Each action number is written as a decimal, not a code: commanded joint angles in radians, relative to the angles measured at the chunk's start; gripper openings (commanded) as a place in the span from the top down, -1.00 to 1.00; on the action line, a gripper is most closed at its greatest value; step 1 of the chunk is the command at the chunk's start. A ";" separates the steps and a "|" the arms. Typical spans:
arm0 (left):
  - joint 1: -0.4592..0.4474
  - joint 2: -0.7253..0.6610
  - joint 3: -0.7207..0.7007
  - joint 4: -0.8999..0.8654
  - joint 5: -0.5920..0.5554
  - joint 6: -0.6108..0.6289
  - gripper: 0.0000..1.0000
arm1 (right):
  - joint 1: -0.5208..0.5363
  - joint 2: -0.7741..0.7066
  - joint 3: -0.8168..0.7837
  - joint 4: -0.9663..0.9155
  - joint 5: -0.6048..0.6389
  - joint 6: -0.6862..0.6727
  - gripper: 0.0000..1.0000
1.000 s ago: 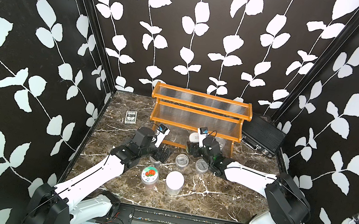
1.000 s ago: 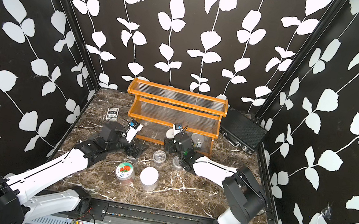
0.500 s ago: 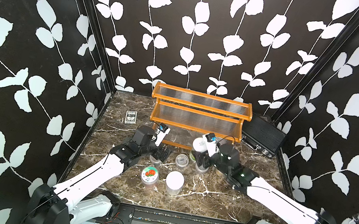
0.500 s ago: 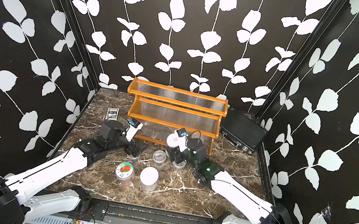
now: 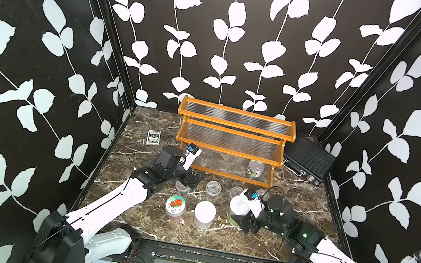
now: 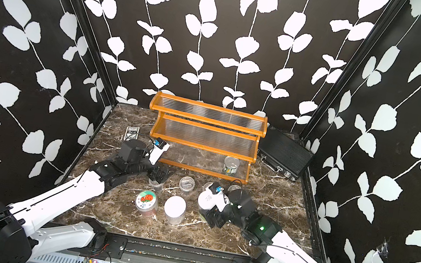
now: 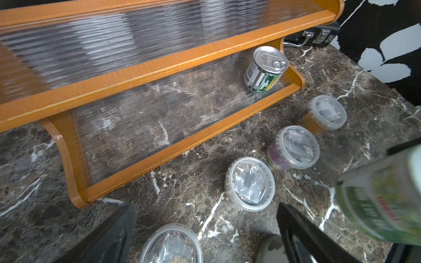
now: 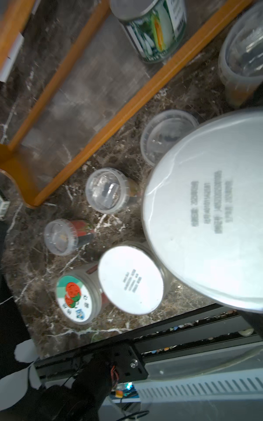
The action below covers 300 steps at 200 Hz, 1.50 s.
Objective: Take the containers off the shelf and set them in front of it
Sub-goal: Place the container at the center of the board.
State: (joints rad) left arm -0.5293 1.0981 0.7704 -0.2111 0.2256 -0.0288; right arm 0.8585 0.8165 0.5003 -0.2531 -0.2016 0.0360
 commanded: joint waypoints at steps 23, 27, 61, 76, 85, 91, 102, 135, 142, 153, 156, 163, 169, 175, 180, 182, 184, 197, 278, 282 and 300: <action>0.005 0.006 0.046 -0.005 0.038 0.012 -0.97 | 0.020 0.083 -0.068 0.184 -0.028 -0.023 -0.39; 0.005 0.006 0.046 -0.006 0.037 0.013 -0.97 | 0.019 0.091 -0.068 0.191 -0.028 -0.027 -0.39; 0.005 0.001 0.041 -0.019 0.036 0.011 -0.97 | 0.020 0.156 -0.104 0.260 -0.032 -0.032 -0.41; 0.005 -0.003 0.039 -0.024 0.031 0.015 -0.97 | 0.020 0.165 -0.105 0.253 -0.022 -0.047 -0.42; 0.005 -0.005 0.038 -0.026 0.026 0.019 -0.97 | 0.019 0.160 -0.105 0.238 -0.026 -0.058 -0.43; 0.005 -0.007 0.039 -0.029 0.024 0.023 -0.97 | 0.019 0.155 -0.104 0.219 -0.025 -0.064 -0.46; 0.005 -0.009 0.036 -0.030 0.018 0.025 -0.97 | 0.019 0.145 -0.104 0.187 -0.024 -0.075 -0.52; 0.006 -0.010 0.029 -0.028 0.020 0.022 -0.97 | 0.019 0.136 -0.105 0.176 -0.040 -0.059 -0.64; 0.005 -0.013 0.028 -0.027 0.019 0.023 -0.97 | 0.019 0.132 -0.103 0.170 -0.041 -0.058 -0.68; 0.005 -0.018 0.024 -0.030 0.014 0.024 -0.97 | 0.020 0.118 -0.106 0.162 -0.044 -0.052 -0.75; 0.005 -0.019 0.024 -0.031 0.013 0.024 -0.97 | 0.020 0.113 -0.107 0.161 -0.044 -0.050 -0.77; 0.005 -0.022 0.021 -0.033 0.009 0.026 -0.97 | 0.020 0.102 -0.112 0.160 -0.048 -0.046 -0.83; 0.005 -0.024 0.018 -0.033 0.006 0.027 -0.97 | 0.021 0.095 -0.114 0.158 -0.051 -0.042 -0.89; 0.005 -0.026 0.015 -0.032 0.004 0.028 -0.97 | 0.022 0.091 -0.116 0.157 -0.055 -0.042 -0.98; 0.005 -0.028 0.013 -0.032 0.003 0.028 -0.97 | 0.021 0.089 -0.115 0.154 -0.058 -0.042 -0.99; 0.005 -0.028 0.013 -0.032 0.003 0.028 -0.97 | 0.022 0.087 -0.114 0.152 -0.059 -0.041 -0.99; 0.005 -0.029 0.013 -0.032 0.003 0.027 -0.97 | 0.022 0.087 -0.113 0.151 -0.059 -0.041 -0.99; 0.004 -0.032 0.010 -0.030 0.001 0.026 -0.97 | 0.021 0.082 -0.099 0.133 -0.060 -0.042 -0.98; 0.005 -0.040 0.015 -0.037 -0.016 0.047 -0.97 | -0.028 -0.024 0.061 0.038 0.189 0.032 -1.00; 0.005 -0.038 0.015 -0.036 -0.016 0.049 -0.97 | -0.037 -0.020 0.063 0.049 0.196 0.047 -1.00; 0.005 -0.026 0.018 -0.031 -0.011 0.057 -0.97 | -0.093 -0.010 0.054 0.138 0.211 0.112 -1.00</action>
State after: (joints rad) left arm -0.5293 1.0805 0.7864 -0.2359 0.2176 0.0029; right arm 0.8230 0.7967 0.5316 -0.2058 -0.0616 0.0532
